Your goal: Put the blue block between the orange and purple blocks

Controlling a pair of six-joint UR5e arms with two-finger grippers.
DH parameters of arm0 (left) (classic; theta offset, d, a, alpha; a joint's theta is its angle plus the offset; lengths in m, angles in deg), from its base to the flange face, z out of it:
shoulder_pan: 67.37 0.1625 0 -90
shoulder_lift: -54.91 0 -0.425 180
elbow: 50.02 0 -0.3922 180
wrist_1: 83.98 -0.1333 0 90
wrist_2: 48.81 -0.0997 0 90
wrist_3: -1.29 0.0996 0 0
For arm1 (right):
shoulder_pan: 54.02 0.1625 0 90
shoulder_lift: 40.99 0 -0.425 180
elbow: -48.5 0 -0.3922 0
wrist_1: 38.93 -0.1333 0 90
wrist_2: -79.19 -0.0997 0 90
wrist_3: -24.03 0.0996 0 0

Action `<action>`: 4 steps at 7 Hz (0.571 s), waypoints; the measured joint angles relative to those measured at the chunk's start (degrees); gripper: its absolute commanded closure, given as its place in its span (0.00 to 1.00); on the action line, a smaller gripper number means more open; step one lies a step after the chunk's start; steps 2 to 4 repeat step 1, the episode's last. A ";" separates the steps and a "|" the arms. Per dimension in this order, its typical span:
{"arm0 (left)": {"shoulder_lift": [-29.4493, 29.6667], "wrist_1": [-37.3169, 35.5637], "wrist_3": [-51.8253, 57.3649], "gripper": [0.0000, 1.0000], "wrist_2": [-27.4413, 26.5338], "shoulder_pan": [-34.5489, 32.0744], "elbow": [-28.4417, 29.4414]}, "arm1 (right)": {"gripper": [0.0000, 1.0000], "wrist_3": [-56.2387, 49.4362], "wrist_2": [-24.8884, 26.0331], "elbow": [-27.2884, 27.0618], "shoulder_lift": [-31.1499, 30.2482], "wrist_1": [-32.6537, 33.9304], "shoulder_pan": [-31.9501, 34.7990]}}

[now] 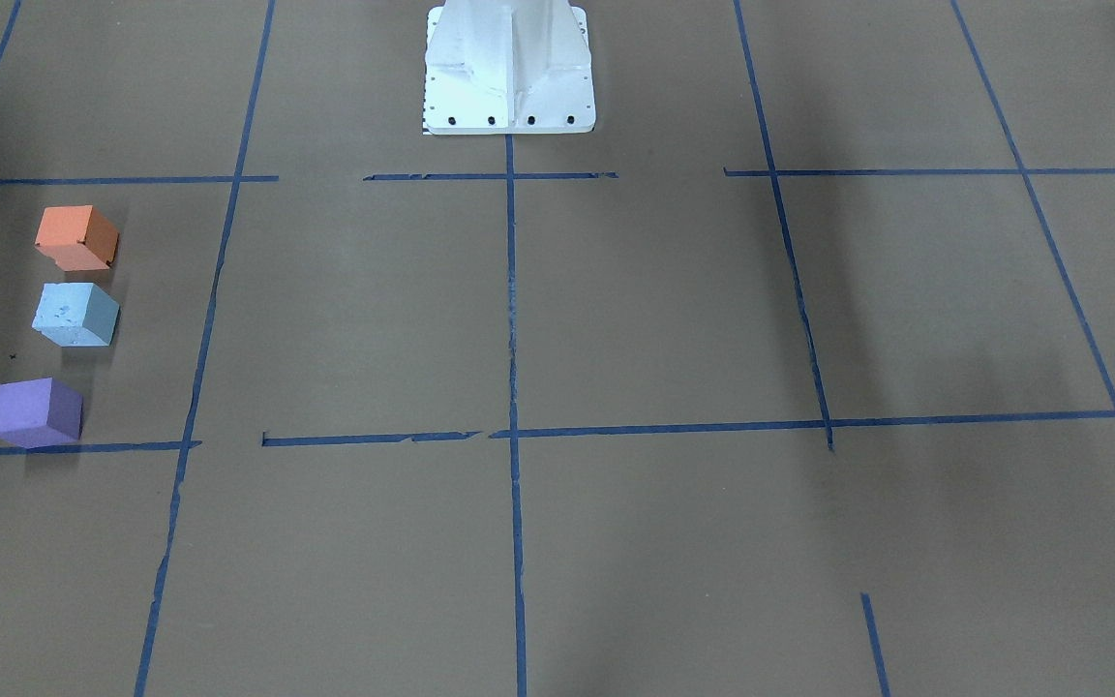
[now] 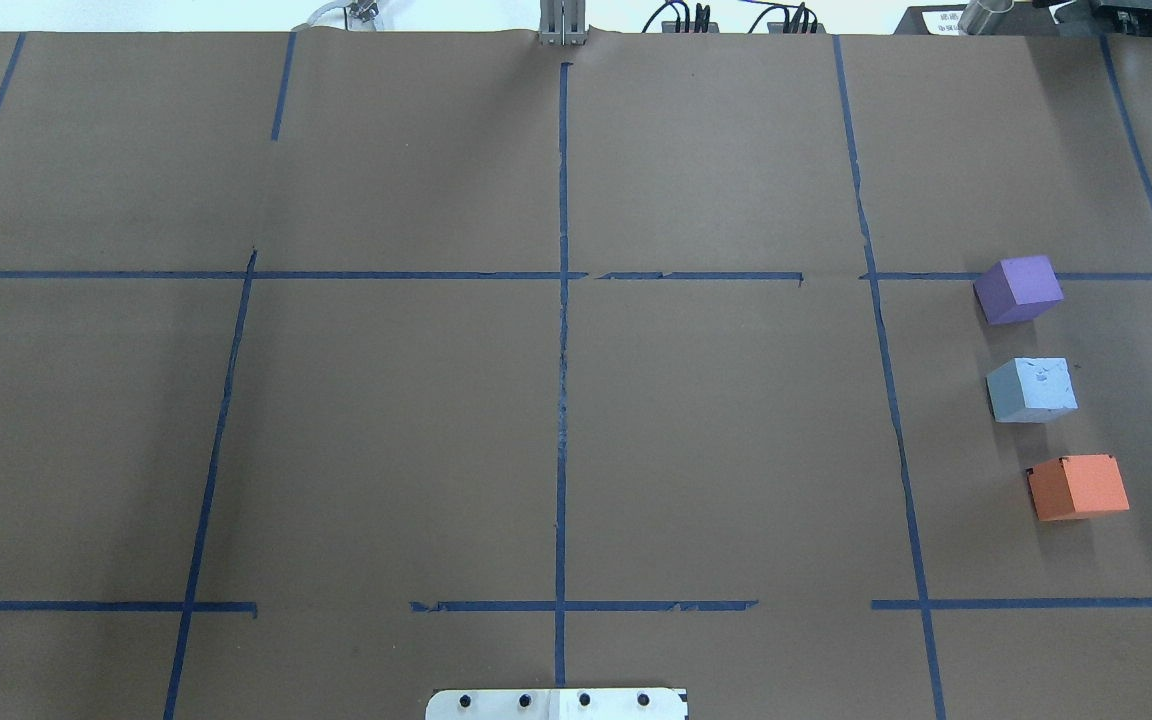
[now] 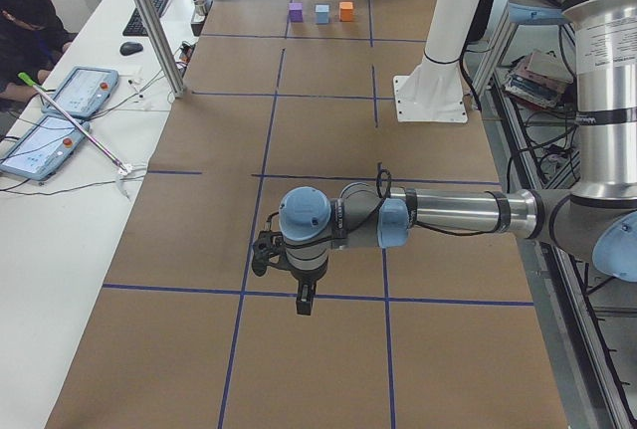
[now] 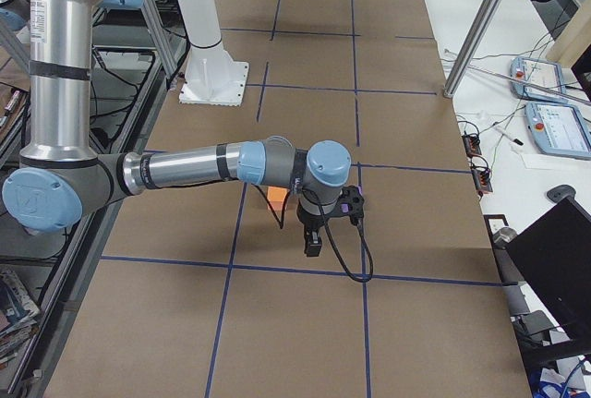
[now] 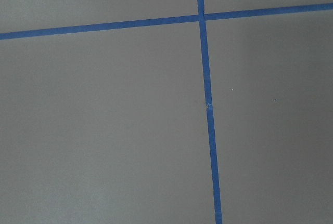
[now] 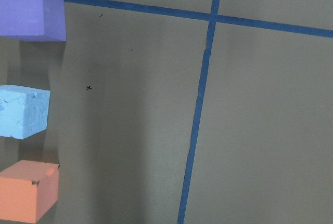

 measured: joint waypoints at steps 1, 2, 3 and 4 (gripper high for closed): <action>-0.01 0.05 0.02 0.00 0.04 0.00 -0.02 | 0.00 0.00 0.00 0.00 0.02 -0.01 -0.01; -0.01 0.05 0.02 0.00 0.04 0.00 -0.02 | 0.00 0.00 0.00 0.00 0.02 -0.01 -0.01; -0.01 0.05 0.02 0.00 0.04 0.00 -0.02 | 0.00 0.00 0.00 0.00 0.02 -0.01 -0.01; -0.01 0.05 0.02 0.00 0.04 0.00 -0.02 | 0.00 0.00 0.00 0.00 0.02 -0.01 -0.01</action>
